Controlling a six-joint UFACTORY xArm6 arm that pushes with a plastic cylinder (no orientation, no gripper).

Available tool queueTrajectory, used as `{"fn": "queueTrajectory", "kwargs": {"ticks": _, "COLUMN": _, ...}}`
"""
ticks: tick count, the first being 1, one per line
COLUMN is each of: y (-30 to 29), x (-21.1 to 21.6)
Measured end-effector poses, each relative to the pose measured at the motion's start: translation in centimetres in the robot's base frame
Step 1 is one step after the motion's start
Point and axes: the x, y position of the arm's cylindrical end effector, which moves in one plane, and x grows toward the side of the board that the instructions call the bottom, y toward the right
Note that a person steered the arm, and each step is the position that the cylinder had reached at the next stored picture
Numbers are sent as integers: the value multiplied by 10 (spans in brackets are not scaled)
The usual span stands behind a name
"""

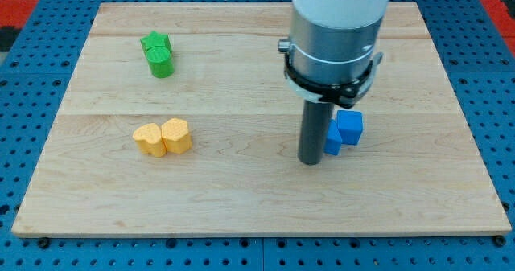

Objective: Separate the blue triangle from the blue cube

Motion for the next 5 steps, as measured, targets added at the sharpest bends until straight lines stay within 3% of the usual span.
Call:
{"fn": "queueTrajectory", "kwargs": {"ticks": 1, "y": 70, "x": 13}}
{"fn": "queueTrajectory", "kwargs": {"ticks": 2, "y": 65, "x": 8}}
{"fn": "queueTrajectory", "kwargs": {"ticks": 3, "y": 39, "x": -27}}
{"fn": "queueTrajectory", "kwargs": {"ticks": 5, "y": -25, "x": -47}}
